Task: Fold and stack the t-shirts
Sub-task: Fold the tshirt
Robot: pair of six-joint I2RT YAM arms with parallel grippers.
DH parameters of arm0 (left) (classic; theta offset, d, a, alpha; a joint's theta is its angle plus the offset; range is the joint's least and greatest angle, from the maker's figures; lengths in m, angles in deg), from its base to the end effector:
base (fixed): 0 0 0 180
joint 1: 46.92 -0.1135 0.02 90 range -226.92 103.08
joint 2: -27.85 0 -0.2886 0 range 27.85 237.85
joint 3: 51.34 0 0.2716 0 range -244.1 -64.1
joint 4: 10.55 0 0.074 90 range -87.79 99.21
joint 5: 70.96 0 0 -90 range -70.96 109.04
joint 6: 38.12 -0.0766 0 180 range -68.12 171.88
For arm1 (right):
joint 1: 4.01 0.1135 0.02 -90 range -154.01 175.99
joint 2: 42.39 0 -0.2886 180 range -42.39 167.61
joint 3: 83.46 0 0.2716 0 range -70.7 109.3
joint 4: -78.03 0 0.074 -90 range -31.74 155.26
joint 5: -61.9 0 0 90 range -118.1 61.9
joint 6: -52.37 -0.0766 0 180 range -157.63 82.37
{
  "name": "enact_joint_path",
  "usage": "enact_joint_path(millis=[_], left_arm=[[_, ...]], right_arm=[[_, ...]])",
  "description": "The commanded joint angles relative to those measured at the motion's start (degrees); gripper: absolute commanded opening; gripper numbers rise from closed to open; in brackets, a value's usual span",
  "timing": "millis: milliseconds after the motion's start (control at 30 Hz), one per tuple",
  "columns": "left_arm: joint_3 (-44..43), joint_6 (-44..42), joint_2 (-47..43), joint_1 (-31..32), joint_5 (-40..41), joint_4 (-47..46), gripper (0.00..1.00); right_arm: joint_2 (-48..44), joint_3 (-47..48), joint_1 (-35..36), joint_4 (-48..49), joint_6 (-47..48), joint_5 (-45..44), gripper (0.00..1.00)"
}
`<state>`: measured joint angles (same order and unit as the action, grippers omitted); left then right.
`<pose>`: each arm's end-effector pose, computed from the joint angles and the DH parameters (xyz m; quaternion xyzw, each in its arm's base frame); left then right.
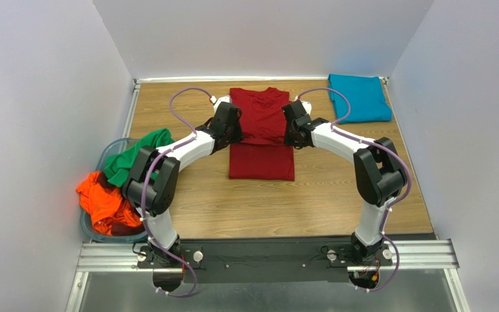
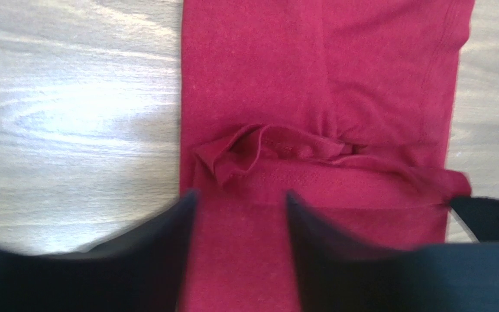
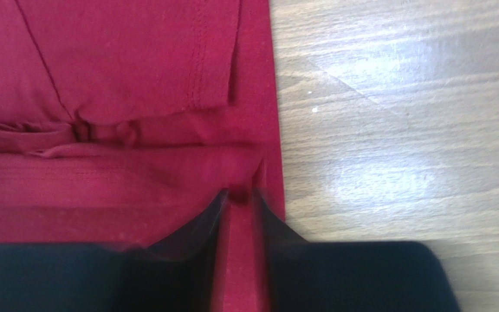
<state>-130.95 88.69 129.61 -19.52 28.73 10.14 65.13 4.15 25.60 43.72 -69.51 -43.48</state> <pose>0.3966 -0.1910 0.1920 -0.1086 0.9074 -0.1463 0.3788 0.4001 0.2040 0.1763 0.0598 0.9421 0.0462 0.3267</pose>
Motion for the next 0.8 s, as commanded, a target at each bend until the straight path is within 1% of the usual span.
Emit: enact_joint_path(millis=[0,67,133,167,300,333,367,400,433,500,533,567,600,633,667,700,733,767], left_arm=[[-1.97,-0.26,-0.24,-0.42,0.24,-0.37,0.71],[-1.36,-0.08,-2.07,-0.42,0.67,-0.1,0.95],[-0.39,0.18,-3.75,-0.42,0.85,-0.01,0.95],[0.22,0.36,-5.85,-0.42,0.85,0.07,0.95],[5.66,1.76,-13.14,-0.42,1.55,0.43,0.96],[8.81,2.03,-14.9,-0.5,1.73,0.43,0.96],[12.15,2.73,-18.31,-0.42,1.82,0.25,0.96],[13.92,2.99,-20.17,-0.42,1.47,-0.01,0.96],[15.77,3.34,-21.93,-0.42,0.95,-0.45,0.96],[19.55,2.65,-27.03,-0.42,-2.64,-2.72,0.96],[23.04,2.3,-28.53,-0.42,-2.66,-3.43,0.96],[24.56,2.64,-32.11,-0.33,-4.75,-3.88,0.96],[26.14,2.64,-34.15,-0.33,-5.99,-4.66,0.96],[29.03,2.73,-38.52,-0.24,-6.26,-4.93,0.96],[30.45,2.91,-41.0,-0.24,-6.27,-5.11,0.96],[32.9,3.08,-43.72,-0.24,-5.4,-5.37,0.96],[34.23,3.43,-49.14,-0.15,-4.69,-5.64,0.96],[35.46,4.31,-51.98,-0.06,-3.64,-5.64,0.96]], right_arm=[[0.67,2.84,-0.51,0.45,0.67,0.17,0.5],[-0.21,2.85,-0.51,0.45,1.03,0.52,0.65],[-2.13,2.24,-0.51,0.53,0.94,0.7,0.93],[-2.67,1.88,-0.51,0.53,1.03,0.79,1.0],[-6.97,-1.54,-0.51,0.53,0.59,3.33,1.0],[-7.76,-2.94,-0.51,0.62,0.68,4.73,1.0],[-9.25,-3.65,-0.51,1.23,1.81,8.31,1.0],[-9.87,-4.44,-0.34,2.02,2.52,10.87,1.0],[-10.4,-5.14,-0.42,2.72,3.04,15.33,1.0],[-10.76,-7.17,0.1,5.18,3.58,21.68,1.0],[-10.58,-7.7,0.28,5.98,3.75,24.14,1.0],[-10.41,-8.14,1.23,6.68,3.75,27.04,1.0],[-9.97,-8.23,1.85,7.56,3.84,27.5,1.0],[-9.27,-8.23,2.38,7.91,4.02,27.24,1.0],[-8.57,-7.79,3.34,8.18,4.1,27.24,1.0],[-7.17,-7.61,3.53,8.62,4.19,27.42,1.0],[-6.28,-7.26,3.7,8.88,4.28,27.68,1.0],[-5.58,-7.0,3.88,9.41,4.37,27.77,1.0]])
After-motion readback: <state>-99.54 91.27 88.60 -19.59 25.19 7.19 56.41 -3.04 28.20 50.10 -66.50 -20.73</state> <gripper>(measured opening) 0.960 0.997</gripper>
